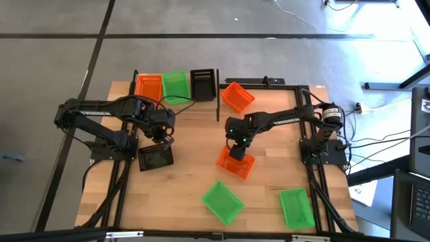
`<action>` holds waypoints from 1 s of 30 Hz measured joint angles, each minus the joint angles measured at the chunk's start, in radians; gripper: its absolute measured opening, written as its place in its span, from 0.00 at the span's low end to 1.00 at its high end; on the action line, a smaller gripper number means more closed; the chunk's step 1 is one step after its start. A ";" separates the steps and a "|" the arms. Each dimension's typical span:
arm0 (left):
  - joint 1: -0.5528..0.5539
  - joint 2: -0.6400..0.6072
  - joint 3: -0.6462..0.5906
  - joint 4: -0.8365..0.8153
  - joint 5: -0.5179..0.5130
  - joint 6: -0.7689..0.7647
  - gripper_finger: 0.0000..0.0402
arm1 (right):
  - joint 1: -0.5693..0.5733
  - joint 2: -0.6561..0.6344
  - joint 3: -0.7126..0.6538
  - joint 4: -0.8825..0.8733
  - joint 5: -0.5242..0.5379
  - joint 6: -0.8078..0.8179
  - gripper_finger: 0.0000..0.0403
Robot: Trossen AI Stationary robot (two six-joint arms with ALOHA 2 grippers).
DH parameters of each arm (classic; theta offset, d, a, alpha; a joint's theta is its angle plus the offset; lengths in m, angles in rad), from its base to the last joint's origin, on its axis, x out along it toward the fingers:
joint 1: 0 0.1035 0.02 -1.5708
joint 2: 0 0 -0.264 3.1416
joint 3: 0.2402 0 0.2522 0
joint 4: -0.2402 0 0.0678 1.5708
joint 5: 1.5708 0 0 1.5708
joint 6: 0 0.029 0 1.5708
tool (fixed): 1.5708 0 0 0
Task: Stack baskets on shelf by color
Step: Stack the bottom orange bin on the orange bin on the shelf
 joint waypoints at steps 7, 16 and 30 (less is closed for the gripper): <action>0.000 0.000 0.000 0.000 0.000 0.000 0.16 | -0.001 0.001 0.000 0.018 0.101 0.054 0.10; 0.000 0.000 0.000 0.000 -0.021 0.013 0.16 | 0.000 0.002 0.014 0.009 0.103 0.059 0.01; 0.000 0.000 0.000 0.274 -0.197 0.230 0.16 | 0.014 0.002 0.417 -0.309 0.344 0.059 0.00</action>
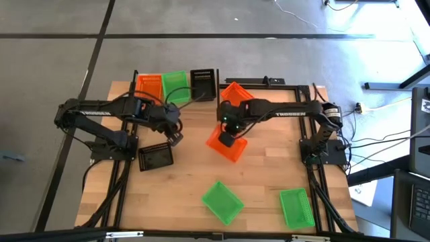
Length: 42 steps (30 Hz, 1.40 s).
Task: Stack baskets on shelf by color
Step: Stack the bottom orange bin on the orange bin on the shelf
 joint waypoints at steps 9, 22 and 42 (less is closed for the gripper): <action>-0.023 0.000 0.000 0.265 -0.067 0.173 0.16 | 0.045 -0.001 0.206 -0.085 0.317 -0.055 0.00; -0.110 0.021 0.000 0.584 -0.281 0.513 0.16 | 0.048 -0.001 0.328 -0.044 0.495 -0.231 0.00; -0.136 0.067 0.000 0.623 -0.580 0.678 0.16 | 0.048 -0.001 0.330 0.005 0.491 -0.268 0.00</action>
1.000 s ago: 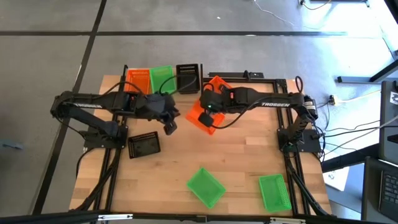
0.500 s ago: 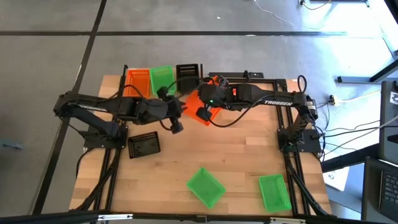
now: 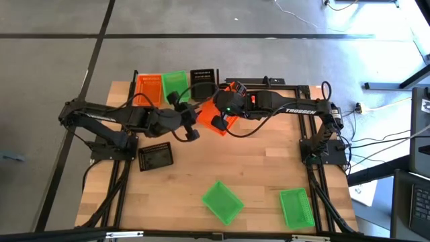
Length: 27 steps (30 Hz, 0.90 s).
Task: Stack baskets on shelf by color
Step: Stack the bottom orange bin on the orange bin on the shelf
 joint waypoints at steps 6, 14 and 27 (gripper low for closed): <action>0.019 0.000 0.000 -0.001 0.016 -0.016 0.16 | 0.000 0.000 0.000 0.000 0.000 0.003 0.00; 0.056 0.006 0.000 0.001 0.093 -0.024 0.16 | 0.000 0.000 0.000 0.000 0.000 0.003 0.00; 0.092 0.063 0.001 -0.005 0.093 0.006 0.16 | 0.000 0.000 -0.001 -0.001 0.003 0.000 0.00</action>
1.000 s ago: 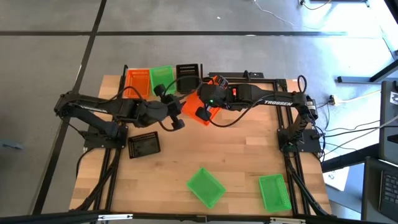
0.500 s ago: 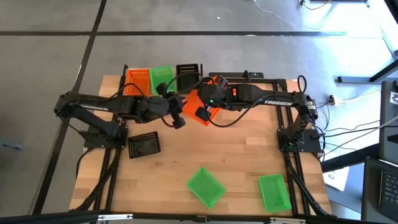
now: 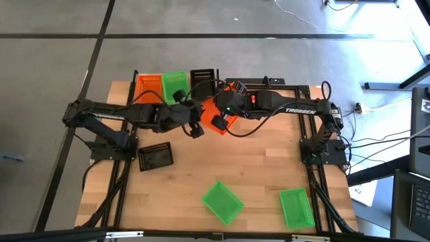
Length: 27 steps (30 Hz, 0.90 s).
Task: Stack baskets on shelf by color
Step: Stack the bottom orange bin on the orange bin on the shelf
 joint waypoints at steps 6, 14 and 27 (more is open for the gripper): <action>0.010 0.010 0.000 -0.007 -0.001 0.062 0.16 | 0.000 -0.001 0.000 -0.004 0.000 -0.004 0.00; 0.021 0.011 0.000 -0.009 -0.002 0.072 0.11 | 0.000 -0.001 -0.001 -0.003 0.001 -0.021 0.00; 0.030 0.010 0.000 -0.014 -0.029 0.071 0.01 | -0.008 -0.001 -0.001 -0.001 -0.042 -0.016 0.01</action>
